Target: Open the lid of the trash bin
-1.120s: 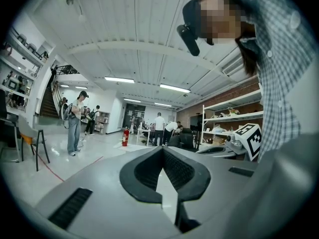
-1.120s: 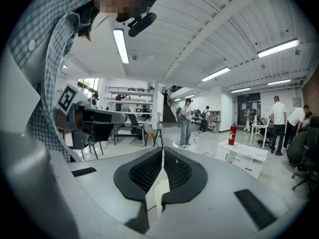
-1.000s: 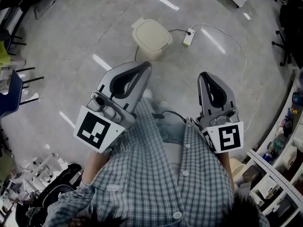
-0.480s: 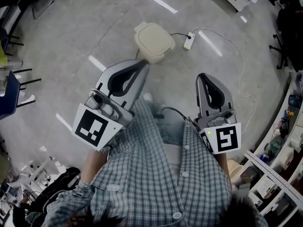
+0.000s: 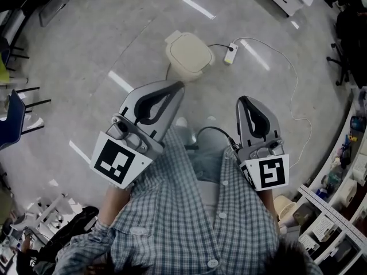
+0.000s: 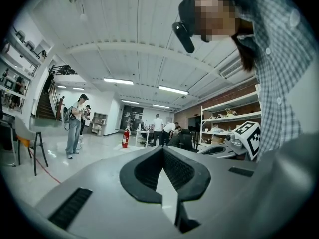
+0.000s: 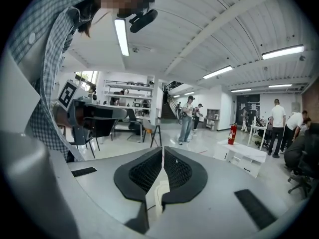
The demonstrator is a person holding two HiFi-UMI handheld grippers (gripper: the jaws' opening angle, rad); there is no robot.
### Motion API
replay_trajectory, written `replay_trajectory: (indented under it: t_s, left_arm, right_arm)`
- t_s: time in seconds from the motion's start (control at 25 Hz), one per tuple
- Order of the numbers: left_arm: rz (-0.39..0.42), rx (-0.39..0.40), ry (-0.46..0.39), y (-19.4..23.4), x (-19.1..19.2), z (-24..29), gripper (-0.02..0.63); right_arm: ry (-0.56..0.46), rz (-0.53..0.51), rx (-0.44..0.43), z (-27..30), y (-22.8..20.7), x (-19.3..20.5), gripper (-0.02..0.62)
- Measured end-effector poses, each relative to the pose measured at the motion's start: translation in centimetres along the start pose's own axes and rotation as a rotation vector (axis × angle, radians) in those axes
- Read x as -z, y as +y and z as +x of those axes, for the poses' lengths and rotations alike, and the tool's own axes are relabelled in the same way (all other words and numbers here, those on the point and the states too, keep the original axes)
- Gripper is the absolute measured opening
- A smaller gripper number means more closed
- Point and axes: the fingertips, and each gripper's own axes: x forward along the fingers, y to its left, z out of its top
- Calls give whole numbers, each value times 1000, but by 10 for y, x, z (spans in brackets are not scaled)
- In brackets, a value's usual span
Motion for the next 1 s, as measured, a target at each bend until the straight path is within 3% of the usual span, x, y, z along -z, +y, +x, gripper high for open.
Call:
replay_trajectory:
  t_s: [0.32,0.72,1.0]
  left_arm:
    - [-35,-54,39,16,15,9,-2]
    - [-57,-134,114,33,30,39,-2]
    - [-90,-128,173,36,54,80,-2]
  right_arm:
    - [17,10,-72,27,-5,11,28]
    - [57,5,-176,61,-42,28,28]
    - [93,7,-218,82,-77,49,28]
